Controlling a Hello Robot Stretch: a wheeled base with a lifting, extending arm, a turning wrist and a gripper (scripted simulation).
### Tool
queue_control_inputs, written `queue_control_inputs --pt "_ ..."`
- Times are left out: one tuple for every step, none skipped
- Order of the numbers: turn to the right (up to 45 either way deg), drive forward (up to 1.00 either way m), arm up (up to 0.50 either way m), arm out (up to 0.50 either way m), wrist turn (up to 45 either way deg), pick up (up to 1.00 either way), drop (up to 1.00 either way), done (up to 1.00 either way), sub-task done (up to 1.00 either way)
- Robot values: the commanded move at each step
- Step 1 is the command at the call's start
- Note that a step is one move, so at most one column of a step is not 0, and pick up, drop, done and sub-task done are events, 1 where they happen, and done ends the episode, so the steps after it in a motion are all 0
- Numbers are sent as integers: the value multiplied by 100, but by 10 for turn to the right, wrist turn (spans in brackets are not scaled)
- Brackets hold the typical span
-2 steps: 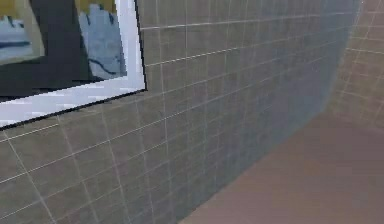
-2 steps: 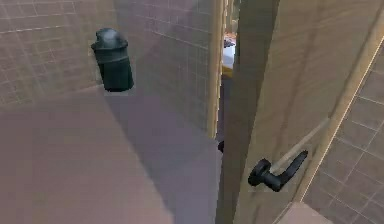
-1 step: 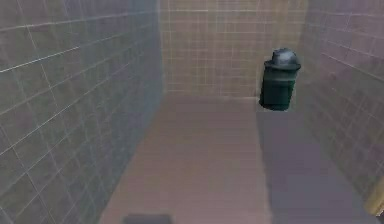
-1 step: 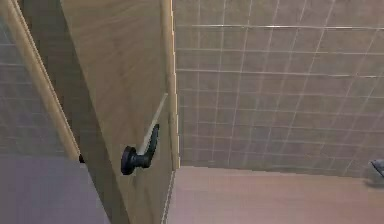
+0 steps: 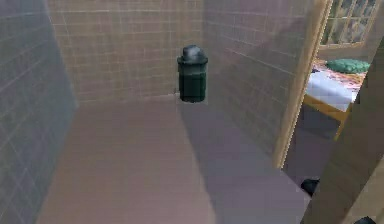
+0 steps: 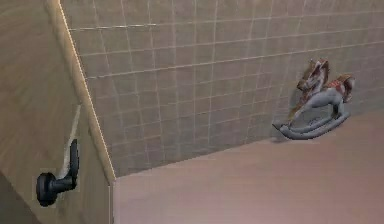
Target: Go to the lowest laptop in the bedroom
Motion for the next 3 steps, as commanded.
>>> queue_control_inputs --pt "0 80 0 0 0 0 0 0 0" --pt "450 0 0 0 0 0 0 0 0" --pt "60 0 0 0 0 0 0 0 0"
